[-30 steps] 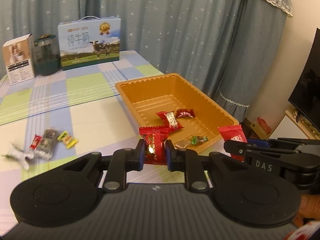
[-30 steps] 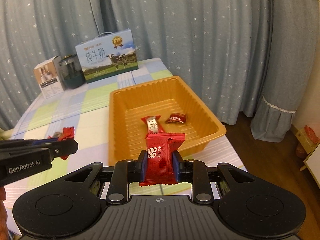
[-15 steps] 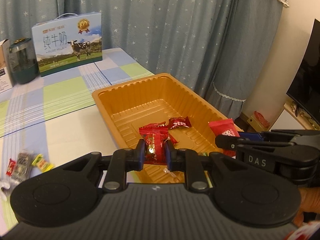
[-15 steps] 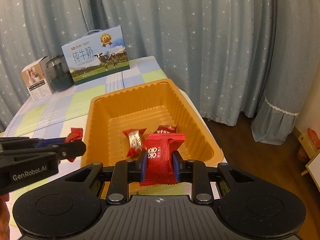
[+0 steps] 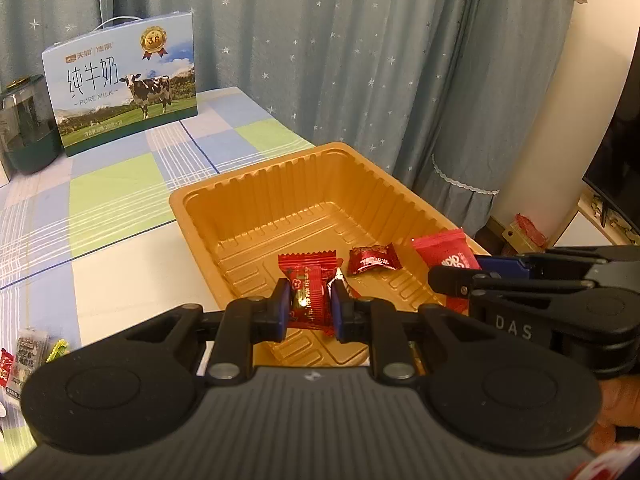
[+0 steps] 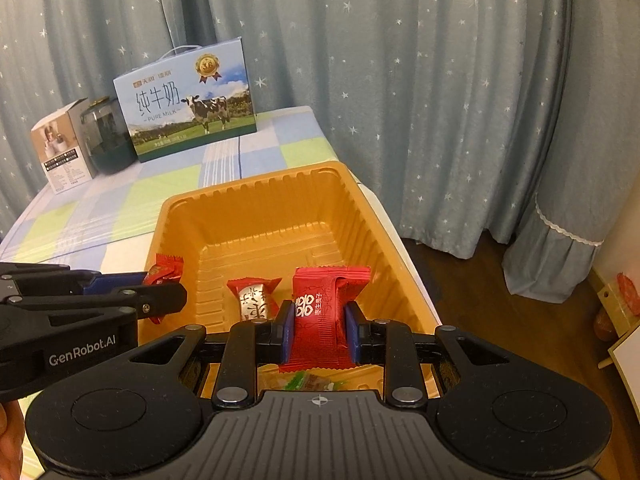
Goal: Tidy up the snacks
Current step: 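Carry both red candies into the orange tray and open both grippers, then withdraw both grippers from the tray back over the snack pile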
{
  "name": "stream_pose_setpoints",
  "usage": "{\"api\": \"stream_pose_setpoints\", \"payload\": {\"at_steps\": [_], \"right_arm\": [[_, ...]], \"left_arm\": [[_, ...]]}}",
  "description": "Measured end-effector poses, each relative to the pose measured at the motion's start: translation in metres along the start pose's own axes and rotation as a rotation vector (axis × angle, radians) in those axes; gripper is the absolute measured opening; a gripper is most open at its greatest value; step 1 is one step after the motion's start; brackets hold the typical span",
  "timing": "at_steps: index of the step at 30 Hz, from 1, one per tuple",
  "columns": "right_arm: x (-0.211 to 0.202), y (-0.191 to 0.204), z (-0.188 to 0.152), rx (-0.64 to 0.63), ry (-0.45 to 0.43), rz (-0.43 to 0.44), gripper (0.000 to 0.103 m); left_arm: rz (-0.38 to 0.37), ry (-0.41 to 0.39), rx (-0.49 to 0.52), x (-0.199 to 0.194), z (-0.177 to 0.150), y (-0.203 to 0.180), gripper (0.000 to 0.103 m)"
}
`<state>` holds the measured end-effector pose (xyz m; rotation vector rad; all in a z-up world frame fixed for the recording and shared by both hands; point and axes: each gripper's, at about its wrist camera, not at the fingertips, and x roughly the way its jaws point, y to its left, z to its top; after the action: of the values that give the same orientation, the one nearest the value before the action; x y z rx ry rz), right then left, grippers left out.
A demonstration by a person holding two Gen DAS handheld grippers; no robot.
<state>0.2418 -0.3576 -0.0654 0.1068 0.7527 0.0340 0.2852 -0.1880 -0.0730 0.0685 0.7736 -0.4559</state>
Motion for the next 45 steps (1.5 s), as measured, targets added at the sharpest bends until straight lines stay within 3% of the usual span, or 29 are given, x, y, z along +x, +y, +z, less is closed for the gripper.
{"api": "stream_pose_setpoints", "payload": {"at_steps": [6, 34, 38, 45], "right_arm": [[0.003, -0.001, -0.001, 0.003, 0.010, -0.001, 0.027], [0.003, 0.012, 0.005, -0.020, 0.010, 0.038, 0.027], [0.000, 0.013, 0.004, -0.018, 0.005, 0.030, 0.046], [-0.017, 0.021, 0.002, -0.038, -0.004, 0.022, 0.046]], "left_arm": [[-0.009, 0.004, -0.007, 0.004, 0.001, 0.003, 0.026], [0.061, -0.028, -0.047, -0.028, -0.019, 0.026, 0.029], [0.067, -0.023, -0.060, -0.032, -0.024, 0.031, 0.029], [0.082, -0.026, -0.078, -0.051, -0.032, 0.037, 0.029]]}}
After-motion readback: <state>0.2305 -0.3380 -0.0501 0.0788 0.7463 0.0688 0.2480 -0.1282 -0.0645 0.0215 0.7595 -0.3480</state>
